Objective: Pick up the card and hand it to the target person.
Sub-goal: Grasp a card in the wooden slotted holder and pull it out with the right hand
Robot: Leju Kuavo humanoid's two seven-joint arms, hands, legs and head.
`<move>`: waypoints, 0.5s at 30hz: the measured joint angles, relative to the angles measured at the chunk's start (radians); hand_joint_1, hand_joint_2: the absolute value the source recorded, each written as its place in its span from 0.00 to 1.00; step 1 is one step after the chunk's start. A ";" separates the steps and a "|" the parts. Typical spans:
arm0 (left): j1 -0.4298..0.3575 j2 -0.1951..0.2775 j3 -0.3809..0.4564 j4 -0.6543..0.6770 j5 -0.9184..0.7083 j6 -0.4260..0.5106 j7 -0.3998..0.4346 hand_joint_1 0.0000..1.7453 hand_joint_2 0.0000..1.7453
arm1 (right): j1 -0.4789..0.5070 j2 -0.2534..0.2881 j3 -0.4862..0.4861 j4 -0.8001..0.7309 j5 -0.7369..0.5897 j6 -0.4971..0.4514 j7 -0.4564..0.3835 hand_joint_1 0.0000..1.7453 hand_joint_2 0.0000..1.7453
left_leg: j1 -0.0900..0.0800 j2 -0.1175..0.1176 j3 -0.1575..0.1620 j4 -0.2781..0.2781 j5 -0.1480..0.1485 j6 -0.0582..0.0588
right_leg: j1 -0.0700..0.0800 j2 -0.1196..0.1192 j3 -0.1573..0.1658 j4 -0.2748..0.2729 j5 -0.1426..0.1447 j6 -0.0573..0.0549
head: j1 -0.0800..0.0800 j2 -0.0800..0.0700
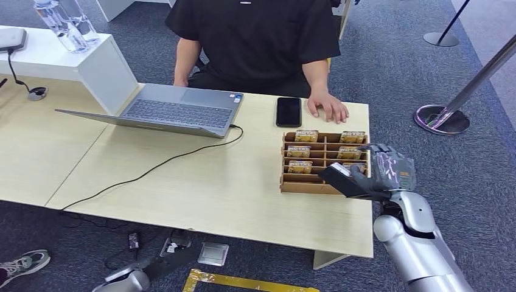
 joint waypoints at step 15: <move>-0.003 0.000 0.000 0.000 0.000 -0.001 0.000 0.00 0.00 | 0.002 0.020 0.005 0.032 0.068 -0.003 0.050 0.27 1.00 | 0.000 0.000 0.000 0.000 0.000 0.000 | 0.000 0.000 0.000 0.000 0.000 0.000 | 0.000 0.000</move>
